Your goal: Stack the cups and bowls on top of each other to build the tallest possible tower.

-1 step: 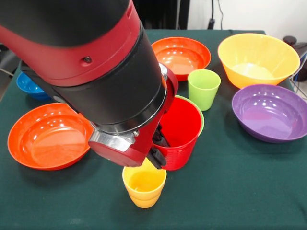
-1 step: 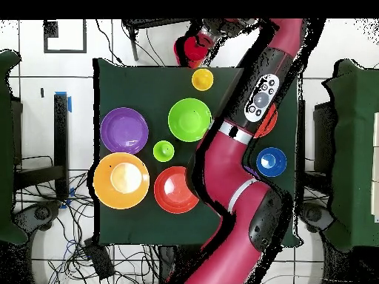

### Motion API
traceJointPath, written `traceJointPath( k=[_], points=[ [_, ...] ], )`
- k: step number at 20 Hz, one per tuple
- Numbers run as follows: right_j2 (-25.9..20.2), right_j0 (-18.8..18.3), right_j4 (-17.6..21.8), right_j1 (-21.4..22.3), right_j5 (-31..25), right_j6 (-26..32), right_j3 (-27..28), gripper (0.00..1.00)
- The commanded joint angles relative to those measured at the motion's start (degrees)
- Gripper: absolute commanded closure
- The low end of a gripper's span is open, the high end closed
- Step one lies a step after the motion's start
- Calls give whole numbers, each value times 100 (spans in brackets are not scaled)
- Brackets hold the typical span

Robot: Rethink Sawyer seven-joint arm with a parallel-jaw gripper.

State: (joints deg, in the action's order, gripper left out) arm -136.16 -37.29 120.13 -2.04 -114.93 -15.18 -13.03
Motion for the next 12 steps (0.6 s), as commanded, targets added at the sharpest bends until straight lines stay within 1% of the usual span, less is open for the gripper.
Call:
traceJointPath(
  k=[1,6,12],
  points=[
    [58,93,799,-68,88,1901,849,100],
    [10,98,853,-78,152,1898,834,100],
    [-180,97,1077,-92,243,2034,874,100]
  ],
)
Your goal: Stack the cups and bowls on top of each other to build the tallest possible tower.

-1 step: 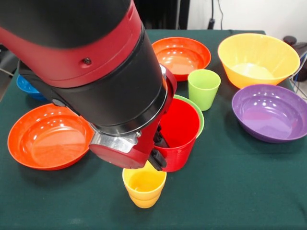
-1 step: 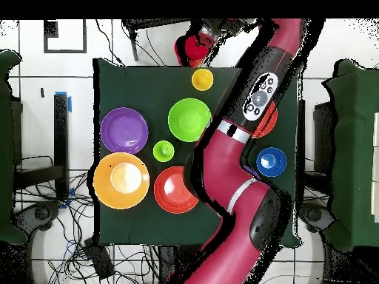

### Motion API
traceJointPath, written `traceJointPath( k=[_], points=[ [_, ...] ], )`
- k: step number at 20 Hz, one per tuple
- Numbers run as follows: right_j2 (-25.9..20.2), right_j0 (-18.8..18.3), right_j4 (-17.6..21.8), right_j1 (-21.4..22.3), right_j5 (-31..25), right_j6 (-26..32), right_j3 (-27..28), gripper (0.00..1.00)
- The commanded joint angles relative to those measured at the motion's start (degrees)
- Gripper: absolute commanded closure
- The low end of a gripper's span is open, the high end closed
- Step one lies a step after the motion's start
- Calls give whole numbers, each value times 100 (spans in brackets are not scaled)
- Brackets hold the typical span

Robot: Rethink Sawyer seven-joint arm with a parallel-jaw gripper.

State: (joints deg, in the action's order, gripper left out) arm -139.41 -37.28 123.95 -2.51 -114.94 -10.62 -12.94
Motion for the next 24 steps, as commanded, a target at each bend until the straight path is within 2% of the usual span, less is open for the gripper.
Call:
traceJointPath(
  k=[1,24],
  points=[
    [111,96,732,-48,259,1604,872,100],
    [-830,26,1712,-114,654,2246,1058,100]
  ],
)
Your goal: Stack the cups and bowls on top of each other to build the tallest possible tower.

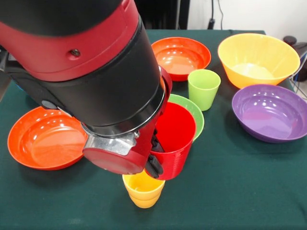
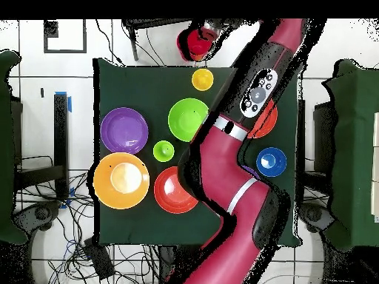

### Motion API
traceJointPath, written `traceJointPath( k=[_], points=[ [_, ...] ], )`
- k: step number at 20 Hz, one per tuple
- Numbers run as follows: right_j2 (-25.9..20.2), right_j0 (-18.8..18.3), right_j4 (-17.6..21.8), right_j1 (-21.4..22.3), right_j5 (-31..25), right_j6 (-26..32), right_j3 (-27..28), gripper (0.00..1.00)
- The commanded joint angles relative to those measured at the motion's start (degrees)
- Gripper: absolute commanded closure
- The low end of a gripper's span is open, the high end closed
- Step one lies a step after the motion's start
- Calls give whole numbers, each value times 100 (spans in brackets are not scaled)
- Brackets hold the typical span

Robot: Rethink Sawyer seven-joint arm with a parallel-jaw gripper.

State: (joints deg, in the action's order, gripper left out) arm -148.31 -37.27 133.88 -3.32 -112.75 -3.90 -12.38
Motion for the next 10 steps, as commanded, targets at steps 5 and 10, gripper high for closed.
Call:
traceJointPath(
  k=[5,10],
  points=[
    [-175,13,946,-57,542,1716,1047,100],
    [-372,5,1123,-84,712,1826,1083,100]
  ],
)
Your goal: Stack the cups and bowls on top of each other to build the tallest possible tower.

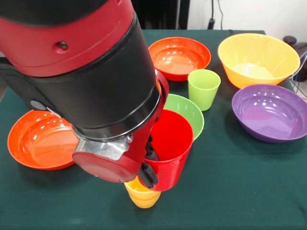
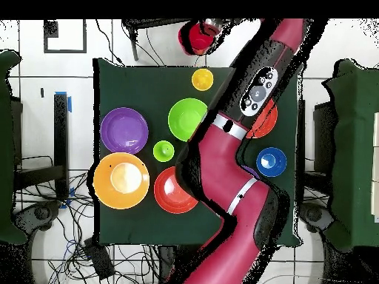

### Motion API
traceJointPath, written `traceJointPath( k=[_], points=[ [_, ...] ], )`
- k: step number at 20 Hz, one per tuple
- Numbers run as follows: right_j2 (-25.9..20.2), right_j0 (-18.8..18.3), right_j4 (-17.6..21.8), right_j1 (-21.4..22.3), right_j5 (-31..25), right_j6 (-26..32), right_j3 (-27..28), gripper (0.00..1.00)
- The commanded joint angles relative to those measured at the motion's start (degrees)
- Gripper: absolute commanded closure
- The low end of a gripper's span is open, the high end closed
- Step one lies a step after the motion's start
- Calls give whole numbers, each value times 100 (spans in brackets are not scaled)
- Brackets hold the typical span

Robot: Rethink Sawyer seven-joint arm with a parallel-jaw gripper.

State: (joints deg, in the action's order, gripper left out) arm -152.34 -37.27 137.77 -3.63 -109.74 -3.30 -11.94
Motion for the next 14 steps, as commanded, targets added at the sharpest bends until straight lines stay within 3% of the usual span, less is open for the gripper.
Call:
traceJointPath(
  k=[1,14],
  points=[
    [4,4,770,-55,434,1778,1042,100],
    [-56,-51,1037,-84,529,1687,996,100]
  ],
)
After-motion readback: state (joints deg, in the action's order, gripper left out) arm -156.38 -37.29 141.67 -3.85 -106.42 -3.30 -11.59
